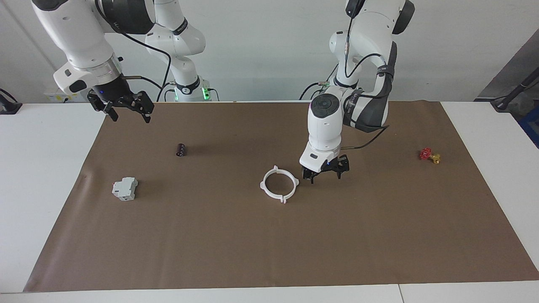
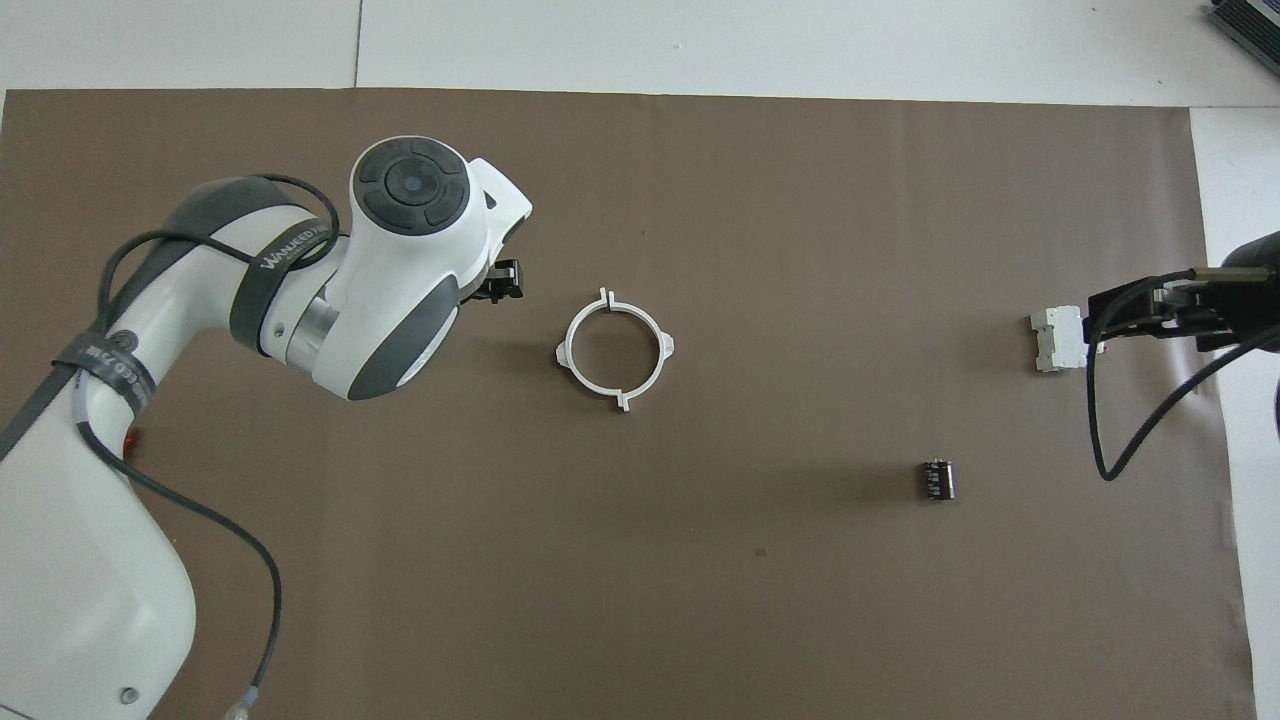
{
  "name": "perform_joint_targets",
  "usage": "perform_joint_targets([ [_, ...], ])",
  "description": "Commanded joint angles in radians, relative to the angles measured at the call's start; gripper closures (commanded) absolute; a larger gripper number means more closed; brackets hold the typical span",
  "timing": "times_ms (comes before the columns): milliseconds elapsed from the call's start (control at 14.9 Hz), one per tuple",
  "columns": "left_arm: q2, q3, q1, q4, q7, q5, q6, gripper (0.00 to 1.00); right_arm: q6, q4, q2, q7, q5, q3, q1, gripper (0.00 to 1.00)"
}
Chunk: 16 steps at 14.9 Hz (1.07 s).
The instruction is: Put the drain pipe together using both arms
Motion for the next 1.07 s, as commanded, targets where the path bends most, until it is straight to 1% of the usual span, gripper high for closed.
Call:
perform_joint_targets([
  [0,-0.044,-0.004,0.086,0.015,0.129,-0.045,-0.067,0.00,-0.009,-0.006,-0.011,-0.025,0.002,0.008,-0.015,0.00],
  [134,-0.062,-0.005,0.150,0.016,0.215,-0.069,-0.094,0.00,-0.009,-0.006,-0.011,-0.025,0.002,0.008,-0.015,0.00],
  [268,-0.093,-0.001,0.192,0.015,0.280,-0.075,-0.119,0.00,-0.010,-0.006,-0.011,-0.025,0.002,0.008,-0.015,0.00],
  [402,-0.108,0.001,0.235,0.015,0.324,-0.075,-0.148,0.00,-0.009,-0.006,-0.011,-0.025,0.002,0.008,-0.015,0.00],
  [536,-0.128,0.002,0.284,0.013,0.398,-0.075,-0.157,0.00,-0.009,-0.006,-0.011,-0.025,0.002,0.008,-0.015,0.00],
  [737,-0.145,0.004,0.348,0.015,0.507,-0.089,-0.203,0.00,-0.010,-0.006,-0.011,-0.025,0.002,0.008,-0.015,0.00],
  [871,-0.159,0.005,0.377,0.013,0.542,-0.106,-0.215,0.00,-0.009,-0.006,-0.011,-0.025,0.002,0.008,-0.015,0.00],
  [1005,-0.192,0.025,0.364,0.013,0.526,-0.120,-0.251,0.00,-0.010,-0.006,-0.011,-0.025,0.002,0.008,-0.015,0.00],
])
